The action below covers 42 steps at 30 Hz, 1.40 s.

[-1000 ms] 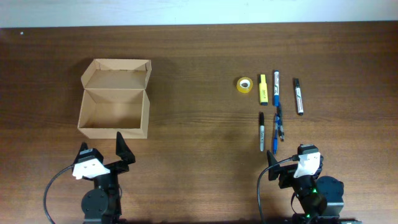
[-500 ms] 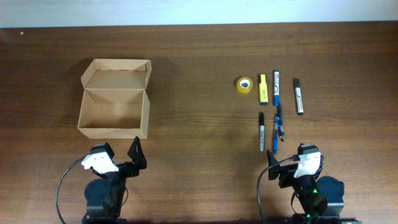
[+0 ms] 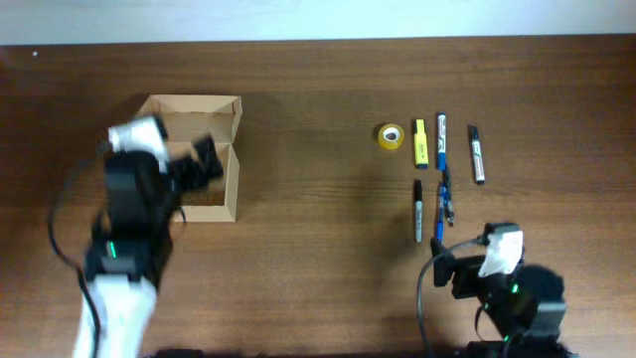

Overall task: Pack container
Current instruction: 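Push the cardboard box rightward toward the center with the left gripper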

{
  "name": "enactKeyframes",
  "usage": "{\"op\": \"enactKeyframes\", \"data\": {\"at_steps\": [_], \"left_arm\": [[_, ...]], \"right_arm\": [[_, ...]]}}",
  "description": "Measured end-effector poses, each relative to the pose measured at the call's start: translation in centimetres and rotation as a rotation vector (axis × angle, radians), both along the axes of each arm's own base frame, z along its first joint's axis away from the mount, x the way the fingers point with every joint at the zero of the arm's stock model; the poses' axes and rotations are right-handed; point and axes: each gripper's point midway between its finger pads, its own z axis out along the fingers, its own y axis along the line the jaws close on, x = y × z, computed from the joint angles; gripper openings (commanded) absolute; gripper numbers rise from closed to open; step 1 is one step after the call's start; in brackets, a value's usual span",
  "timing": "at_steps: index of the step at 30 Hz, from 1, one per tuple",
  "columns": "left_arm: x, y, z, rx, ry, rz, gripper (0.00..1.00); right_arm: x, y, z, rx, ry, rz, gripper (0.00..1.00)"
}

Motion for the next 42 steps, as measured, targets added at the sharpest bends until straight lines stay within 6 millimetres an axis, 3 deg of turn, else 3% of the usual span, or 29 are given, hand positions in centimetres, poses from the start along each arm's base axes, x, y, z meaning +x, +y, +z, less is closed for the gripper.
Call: {"op": "enactKeyframes", "data": {"at_steps": [5, 9, 13, 17, 23, 26, 36, 37, 38, 40, 41, 42], "left_arm": [[4.7, -0.7, 2.1, 0.040, 0.150, -0.069, 1.00], [6.4, -1.3, 1.7, 0.053, 0.269, -0.119, 1.00], [6.3, -2.3, 0.2, 0.024, 0.367, -0.178, 1.00], [4.8, -3.2, -1.2, -0.013, 0.452, -0.222, 1.00], [1.1, -4.4, -4.5, -0.001, 0.666, -0.294, 1.00], [0.2, -4.7, -6.9, 0.019, 0.781, -0.311, 1.00], [0.3, -6.4, -15.6, 0.076, 1.031, -0.367, 1.00], [0.5, -6.4, -16.3, 0.080, 1.039, -0.366, 0.96], [0.7, -6.4, -16.8, 0.082, 1.043, -0.365, 0.84], [1.1, -6.3, -17.7, 0.089, 1.049, -0.369, 0.39], [1.3, -6.3, -18.1, 0.091, 1.048, -0.368, 0.23], [1.6, -6.4, -18.4, 0.092, 1.043, -0.367, 0.14]], "right_arm": [[0.9, -0.9, 2.9, -0.114, 0.245, 0.027, 0.99], [3.4, -1.3, 6.0, -0.198, 0.393, 0.100, 0.99], [6.0, -0.8, 7.4, -0.169, 0.517, 0.135, 0.99], [8.5, -0.5, 6.2, -0.129, 0.600, 0.138, 0.99], [9.5, -0.5, 2.5, -0.078, 0.744, 0.103, 0.99], [10.0, -0.6, 2.0, -0.062, 0.753, 0.083, 0.99], [10.5, -0.7, 2.1, -0.045, 0.738, 0.060, 0.99], [10.5, -0.9, 2.1, -0.043, 0.738, 0.055, 0.99], [10.6, -1.1, 2.1, -0.040, 0.739, 0.048, 0.99], [10.6, -2.0, 2.2, -0.031, 0.739, 0.022, 0.99], [10.6, -2.6, 2.1, -0.025, 0.739, 0.003, 0.99], [10.6, -3.3, 2.1, -0.018, 0.740, -0.019, 0.99]]}}
